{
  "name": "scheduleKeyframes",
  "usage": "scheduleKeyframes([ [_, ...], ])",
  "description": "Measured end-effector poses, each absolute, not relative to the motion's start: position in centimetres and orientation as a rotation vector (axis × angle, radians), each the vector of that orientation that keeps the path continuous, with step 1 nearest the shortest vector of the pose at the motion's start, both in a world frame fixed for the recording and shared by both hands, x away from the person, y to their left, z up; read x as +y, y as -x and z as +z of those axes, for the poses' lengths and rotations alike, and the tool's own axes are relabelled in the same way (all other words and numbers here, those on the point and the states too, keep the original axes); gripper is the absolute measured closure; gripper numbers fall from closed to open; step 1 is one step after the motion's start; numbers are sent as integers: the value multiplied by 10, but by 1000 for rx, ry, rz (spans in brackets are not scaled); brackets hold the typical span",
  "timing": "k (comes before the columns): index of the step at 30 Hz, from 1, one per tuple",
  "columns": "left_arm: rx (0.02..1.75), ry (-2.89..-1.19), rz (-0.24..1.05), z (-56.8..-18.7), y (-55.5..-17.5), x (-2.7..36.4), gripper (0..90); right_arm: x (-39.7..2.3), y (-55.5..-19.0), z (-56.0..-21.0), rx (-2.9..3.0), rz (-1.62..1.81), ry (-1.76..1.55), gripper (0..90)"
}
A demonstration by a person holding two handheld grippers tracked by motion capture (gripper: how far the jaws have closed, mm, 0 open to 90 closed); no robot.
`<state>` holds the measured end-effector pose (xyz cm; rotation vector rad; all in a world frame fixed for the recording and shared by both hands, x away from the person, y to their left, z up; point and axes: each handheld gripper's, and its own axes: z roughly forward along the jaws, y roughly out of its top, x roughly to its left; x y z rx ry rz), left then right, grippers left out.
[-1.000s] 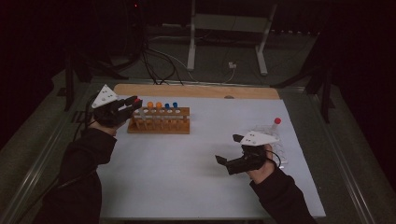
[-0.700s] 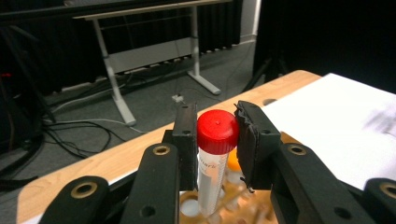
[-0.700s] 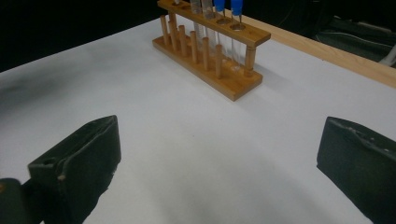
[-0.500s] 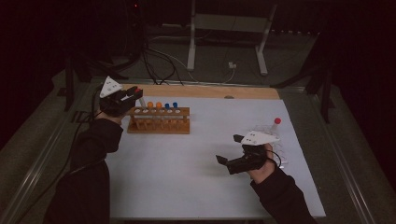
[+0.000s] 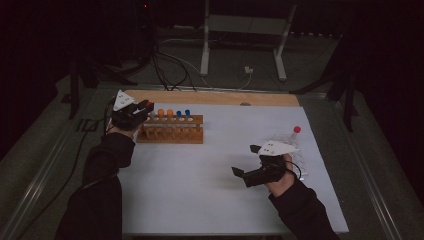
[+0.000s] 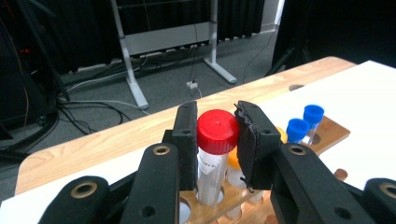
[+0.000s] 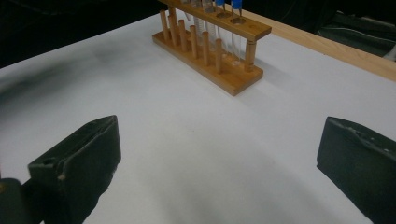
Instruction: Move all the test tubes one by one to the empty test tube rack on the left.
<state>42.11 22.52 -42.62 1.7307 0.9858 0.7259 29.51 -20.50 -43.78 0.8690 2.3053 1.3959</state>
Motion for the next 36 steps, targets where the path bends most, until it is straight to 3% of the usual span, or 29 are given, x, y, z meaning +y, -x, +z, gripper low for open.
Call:
scheduleKeyframes([
  [12,1025,-1775,706,-450,-424,221,717,-206,-295,-437,2305,1401,-875,0],
  [36,1062,-1880,704,-439,-430,211,718,-208,-297,-438,2304,1404,-888,0],
])
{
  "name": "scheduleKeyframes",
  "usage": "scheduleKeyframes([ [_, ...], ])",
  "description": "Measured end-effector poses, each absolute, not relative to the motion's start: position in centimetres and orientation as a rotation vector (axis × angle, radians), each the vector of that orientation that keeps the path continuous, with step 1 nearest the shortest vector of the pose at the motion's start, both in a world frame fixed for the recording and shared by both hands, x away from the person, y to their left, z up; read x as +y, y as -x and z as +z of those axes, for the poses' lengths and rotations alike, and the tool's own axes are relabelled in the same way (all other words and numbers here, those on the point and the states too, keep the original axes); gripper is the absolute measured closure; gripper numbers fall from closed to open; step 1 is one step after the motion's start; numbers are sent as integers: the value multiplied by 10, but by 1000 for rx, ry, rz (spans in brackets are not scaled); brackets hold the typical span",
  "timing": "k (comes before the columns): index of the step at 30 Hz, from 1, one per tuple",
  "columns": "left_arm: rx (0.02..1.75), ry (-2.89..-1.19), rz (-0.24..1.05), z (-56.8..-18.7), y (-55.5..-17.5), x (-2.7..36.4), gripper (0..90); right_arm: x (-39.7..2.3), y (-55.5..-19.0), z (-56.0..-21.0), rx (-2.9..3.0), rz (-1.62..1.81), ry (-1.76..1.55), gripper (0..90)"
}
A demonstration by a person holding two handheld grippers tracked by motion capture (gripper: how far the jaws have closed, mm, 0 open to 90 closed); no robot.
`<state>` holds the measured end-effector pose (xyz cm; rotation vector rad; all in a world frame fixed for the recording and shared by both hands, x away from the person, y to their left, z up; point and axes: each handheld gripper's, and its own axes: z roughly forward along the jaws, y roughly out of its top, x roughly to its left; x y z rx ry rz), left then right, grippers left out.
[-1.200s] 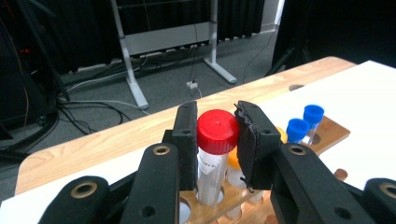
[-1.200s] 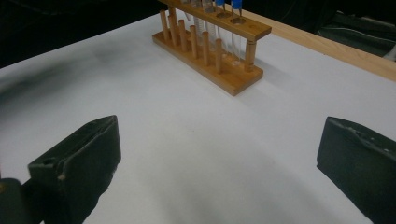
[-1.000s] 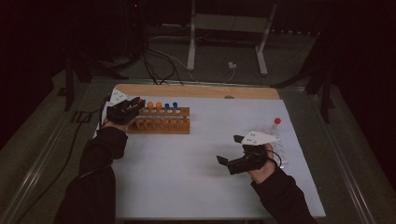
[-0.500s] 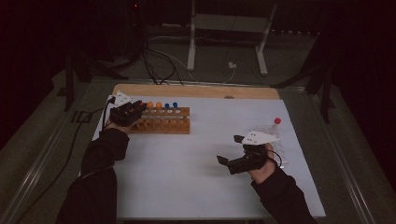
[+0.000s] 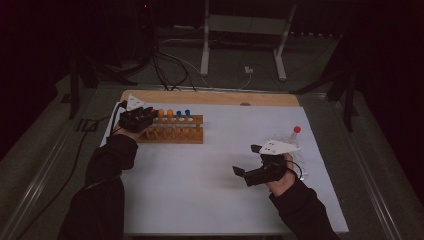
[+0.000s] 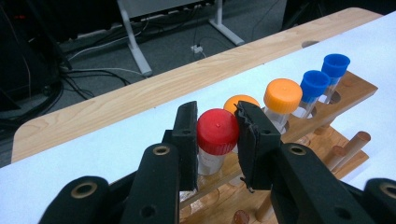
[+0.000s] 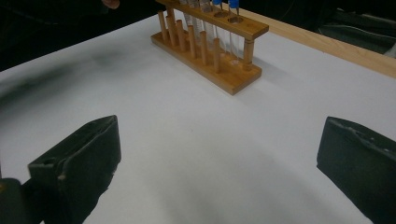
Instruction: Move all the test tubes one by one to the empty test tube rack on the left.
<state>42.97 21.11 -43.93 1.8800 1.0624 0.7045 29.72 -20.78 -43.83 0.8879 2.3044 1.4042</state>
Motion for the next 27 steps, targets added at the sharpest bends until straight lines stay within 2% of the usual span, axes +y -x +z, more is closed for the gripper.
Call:
scheduleKeyframes([
  [8,1076,-1840,655,-441,-429,215,694,-207,-297,-438,2304,1403,-892,0],
  [10,1080,-1829,644,-439,-428,217,600,-208,-297,-437,2302,1406,-893,0],
  [16,1053,-1792,660,-428,-416,223,412,-210,-297,-436,2292,1414,-891,0],
  [21,1012,-1771,624,-418,-399,225,156,-213,-297,-432,2267,1424,-892,0],
  [27,910,-1772,537,-416,-370,222,30,-227,-300,-422,2203,1425,-912,0],
])
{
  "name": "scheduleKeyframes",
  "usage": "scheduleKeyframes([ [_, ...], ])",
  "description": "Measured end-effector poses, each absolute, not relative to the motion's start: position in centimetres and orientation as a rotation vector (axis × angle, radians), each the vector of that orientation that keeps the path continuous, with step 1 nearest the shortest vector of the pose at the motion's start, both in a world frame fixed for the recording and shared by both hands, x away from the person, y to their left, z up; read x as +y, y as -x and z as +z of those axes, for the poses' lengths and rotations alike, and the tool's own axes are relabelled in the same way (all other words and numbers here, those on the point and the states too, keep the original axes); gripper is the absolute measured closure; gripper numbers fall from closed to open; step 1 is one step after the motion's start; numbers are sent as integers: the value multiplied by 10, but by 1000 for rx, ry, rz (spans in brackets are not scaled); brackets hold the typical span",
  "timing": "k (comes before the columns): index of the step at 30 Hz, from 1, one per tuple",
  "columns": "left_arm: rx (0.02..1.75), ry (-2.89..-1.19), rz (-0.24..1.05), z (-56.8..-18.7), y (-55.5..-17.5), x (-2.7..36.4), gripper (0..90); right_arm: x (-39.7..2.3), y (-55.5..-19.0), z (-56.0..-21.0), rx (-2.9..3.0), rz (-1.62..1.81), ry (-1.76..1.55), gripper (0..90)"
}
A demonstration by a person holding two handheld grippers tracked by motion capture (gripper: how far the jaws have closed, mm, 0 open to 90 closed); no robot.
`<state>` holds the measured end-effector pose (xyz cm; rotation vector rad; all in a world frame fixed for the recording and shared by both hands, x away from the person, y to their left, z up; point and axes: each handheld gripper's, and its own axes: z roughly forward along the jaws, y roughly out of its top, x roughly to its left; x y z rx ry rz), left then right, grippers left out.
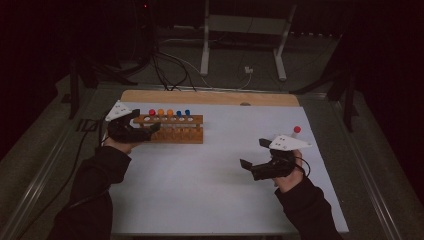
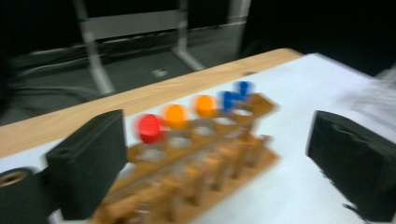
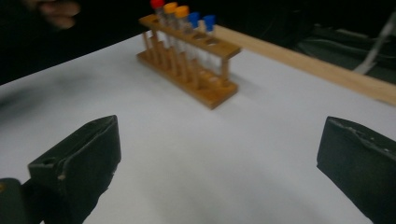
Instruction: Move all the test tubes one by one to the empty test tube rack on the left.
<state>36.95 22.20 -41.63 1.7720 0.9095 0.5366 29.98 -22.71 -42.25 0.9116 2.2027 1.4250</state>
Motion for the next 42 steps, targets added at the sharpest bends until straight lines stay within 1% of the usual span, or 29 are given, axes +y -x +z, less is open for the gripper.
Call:
scheduleKeyframes([
  [6,835,-1786,480,-421,-342,213,21,-248,-303,-410,2113,1477,-842,0],
  [10,801,-1794,450,-427,-329,207,21,-262,-307,-403,2087,1428,-811,0],
  [14,775,-1804,422,-433,-319,202,21,-277,-312,-398,2046,1380,-849,0],
  [21,755,-1813,378,-445,-311,194,21,-306,-321,-393,1962,1318,-957,0],
  [22,751,-1820,369,-447,-311,193,21,-311,-322,-393,1952,1313,-972,31],
  [24,741,-1821,363,-449,-310,191,21,-319,-325,-393,1919,1290,-1004,18],
  [28,723,-1822,333,-451,-308,189,21,-336,-332,-397,1888,1309,-1072,18],
  [31,714,-1834,333,-452,-307,186,21,-347,-337,-401,1860,1301,-1128,20],
  [33,708,-1838,336,-452,-306,185,21,-353,-340,-406,1840,1289,-1169,58],
  [35,707,-1843,331,-453,-305,184,21,-357,-343,-412,1846,1263,-1196,75],
  [36,709,-1847,336,-453,-305,184,21,-359,-344,-415,1842,1252,-1210,97],
  [37,705,-1850,333,-454,-305,184,21,-361,-345,-419,1837,1245,-1223,156],
  [38,706,-1851,334,-454,-305,184,21,-363,-346,-423,1833,1234,-1232,176],
  [39,707,-1853,337,-454,-305,184,21,-364,-346,-427,1832,1225,-1248,179],
  [42,702,-1854,334,-454,-304,184,21,-366,-350,-439,1842,1197,-1291,231],
])
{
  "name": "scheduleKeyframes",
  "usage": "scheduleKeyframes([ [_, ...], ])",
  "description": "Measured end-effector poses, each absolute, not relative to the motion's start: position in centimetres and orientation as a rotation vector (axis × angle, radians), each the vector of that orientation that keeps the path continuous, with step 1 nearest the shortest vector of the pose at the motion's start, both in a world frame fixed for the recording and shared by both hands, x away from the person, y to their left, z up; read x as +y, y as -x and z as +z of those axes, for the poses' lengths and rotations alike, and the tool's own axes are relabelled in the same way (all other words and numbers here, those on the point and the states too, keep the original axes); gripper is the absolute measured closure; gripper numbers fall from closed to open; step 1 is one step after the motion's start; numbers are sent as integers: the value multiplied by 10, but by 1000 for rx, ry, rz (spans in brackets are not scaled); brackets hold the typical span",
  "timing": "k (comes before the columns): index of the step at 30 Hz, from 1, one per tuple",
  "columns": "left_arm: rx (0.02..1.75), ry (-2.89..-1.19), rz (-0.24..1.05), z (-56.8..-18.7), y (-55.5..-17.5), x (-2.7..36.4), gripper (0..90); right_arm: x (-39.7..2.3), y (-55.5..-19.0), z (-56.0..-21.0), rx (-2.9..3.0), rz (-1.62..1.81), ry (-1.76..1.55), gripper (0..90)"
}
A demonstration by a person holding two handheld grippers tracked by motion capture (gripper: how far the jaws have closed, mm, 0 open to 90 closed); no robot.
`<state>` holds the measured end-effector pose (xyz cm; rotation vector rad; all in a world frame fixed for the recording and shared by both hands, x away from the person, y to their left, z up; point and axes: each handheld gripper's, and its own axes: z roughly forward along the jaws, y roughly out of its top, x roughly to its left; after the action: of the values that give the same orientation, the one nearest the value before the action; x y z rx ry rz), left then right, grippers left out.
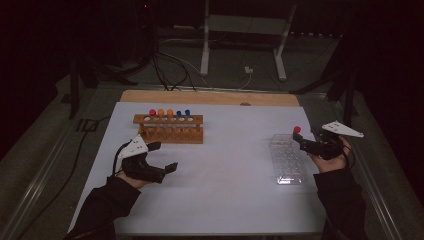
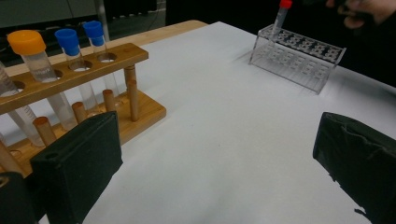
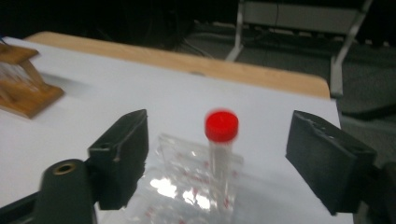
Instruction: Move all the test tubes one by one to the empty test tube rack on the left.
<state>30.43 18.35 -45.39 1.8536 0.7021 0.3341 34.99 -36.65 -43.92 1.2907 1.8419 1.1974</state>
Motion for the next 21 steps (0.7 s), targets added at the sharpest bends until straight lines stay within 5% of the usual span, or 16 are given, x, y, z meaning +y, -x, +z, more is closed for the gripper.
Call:
scheduleKeyframes([
  [21,703,-1871,331,-456,-305,182,21,-362,-372,-472,1941,1103,-1349,723],
])
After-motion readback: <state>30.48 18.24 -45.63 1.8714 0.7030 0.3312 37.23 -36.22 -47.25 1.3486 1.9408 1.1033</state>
